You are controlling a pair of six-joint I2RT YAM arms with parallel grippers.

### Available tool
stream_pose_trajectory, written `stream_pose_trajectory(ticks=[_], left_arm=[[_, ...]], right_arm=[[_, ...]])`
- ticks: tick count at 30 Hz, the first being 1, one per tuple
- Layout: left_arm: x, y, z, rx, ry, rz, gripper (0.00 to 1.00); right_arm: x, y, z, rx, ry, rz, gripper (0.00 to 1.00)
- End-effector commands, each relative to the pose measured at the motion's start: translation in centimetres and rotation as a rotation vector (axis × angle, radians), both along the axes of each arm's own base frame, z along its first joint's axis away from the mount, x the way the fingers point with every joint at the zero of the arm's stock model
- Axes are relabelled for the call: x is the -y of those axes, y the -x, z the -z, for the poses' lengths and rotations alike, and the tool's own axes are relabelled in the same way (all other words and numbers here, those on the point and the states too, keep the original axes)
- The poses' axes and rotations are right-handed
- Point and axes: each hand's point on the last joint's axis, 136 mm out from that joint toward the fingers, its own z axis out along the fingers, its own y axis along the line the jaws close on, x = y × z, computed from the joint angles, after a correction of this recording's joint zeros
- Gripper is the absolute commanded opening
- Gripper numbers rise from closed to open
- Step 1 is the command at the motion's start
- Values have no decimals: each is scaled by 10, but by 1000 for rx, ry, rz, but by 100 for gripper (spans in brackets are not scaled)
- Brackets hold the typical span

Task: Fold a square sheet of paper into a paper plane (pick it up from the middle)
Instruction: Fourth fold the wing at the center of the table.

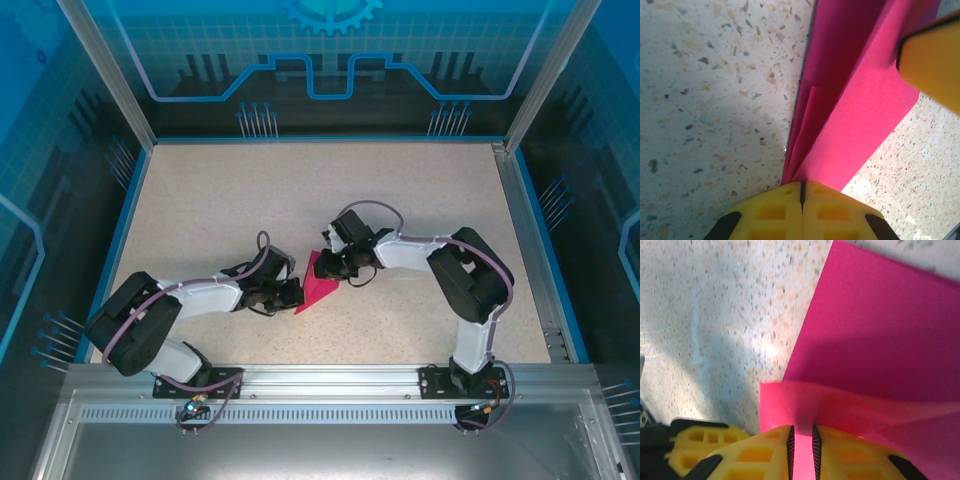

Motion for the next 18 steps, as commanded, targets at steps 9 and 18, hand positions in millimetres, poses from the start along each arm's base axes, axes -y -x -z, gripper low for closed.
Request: stream_pose_trajectory(ticks=[9, 18], left_arm=[[-36, 28, 38, -103, -177, -35, 6], [-35, 26, 37, -99, -174, -36, 6]], right_arm=[[-27, 35, -2, -21, -88, -84, 11], [-30, 37, 22, -54, -39, -78, 12]])
